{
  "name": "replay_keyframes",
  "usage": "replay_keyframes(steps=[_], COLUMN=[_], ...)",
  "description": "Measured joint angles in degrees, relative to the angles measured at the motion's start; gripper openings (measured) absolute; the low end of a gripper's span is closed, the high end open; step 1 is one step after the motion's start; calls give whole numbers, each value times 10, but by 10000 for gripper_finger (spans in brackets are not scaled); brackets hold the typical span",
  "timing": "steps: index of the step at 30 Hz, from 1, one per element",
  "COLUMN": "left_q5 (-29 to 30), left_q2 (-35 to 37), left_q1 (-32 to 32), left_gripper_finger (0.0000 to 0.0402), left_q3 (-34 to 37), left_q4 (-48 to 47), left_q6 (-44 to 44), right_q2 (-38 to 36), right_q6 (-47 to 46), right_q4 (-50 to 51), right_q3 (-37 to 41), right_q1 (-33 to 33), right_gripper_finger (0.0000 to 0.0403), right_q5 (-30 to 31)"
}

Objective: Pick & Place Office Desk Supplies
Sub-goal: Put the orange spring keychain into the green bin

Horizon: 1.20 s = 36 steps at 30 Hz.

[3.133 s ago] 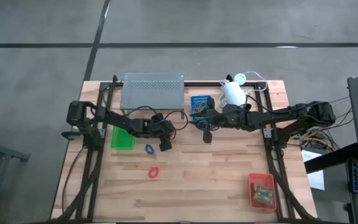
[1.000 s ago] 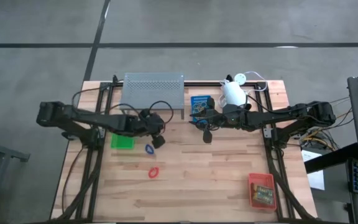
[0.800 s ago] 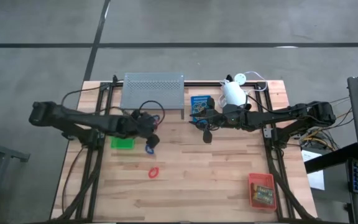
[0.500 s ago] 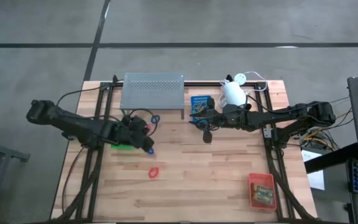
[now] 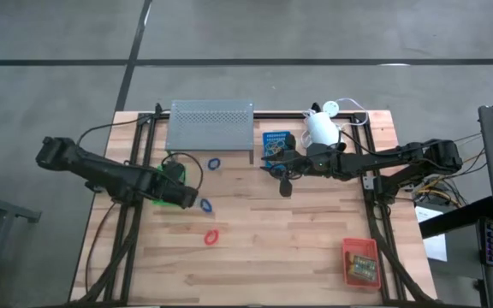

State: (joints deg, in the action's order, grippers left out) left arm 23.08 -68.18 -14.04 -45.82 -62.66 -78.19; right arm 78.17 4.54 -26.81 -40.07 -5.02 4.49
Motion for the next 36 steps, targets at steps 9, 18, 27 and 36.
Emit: replay_keyframes(steps=[9,18,27,36], left_q5=[-32,-39,-62,-80], left_q2=[0,-3,-3,-3], left_q1=[0,3,7,16], left_gripper_finger=[33,33,33,33], left_q3=[4,39,78,125], left_q4=[-69,-41,12,77], left_q6=[-92,-108,-120,-116], right_q2=[0,0,0,0], right_q6=[0,0,0,0], right_q4=[0,0,0,0], right_q3=[0,0,0,0], right_q1=[0,0,0,0], right_gripper_finger=[127,127,127,127], right_q5=[0,0,0,0])
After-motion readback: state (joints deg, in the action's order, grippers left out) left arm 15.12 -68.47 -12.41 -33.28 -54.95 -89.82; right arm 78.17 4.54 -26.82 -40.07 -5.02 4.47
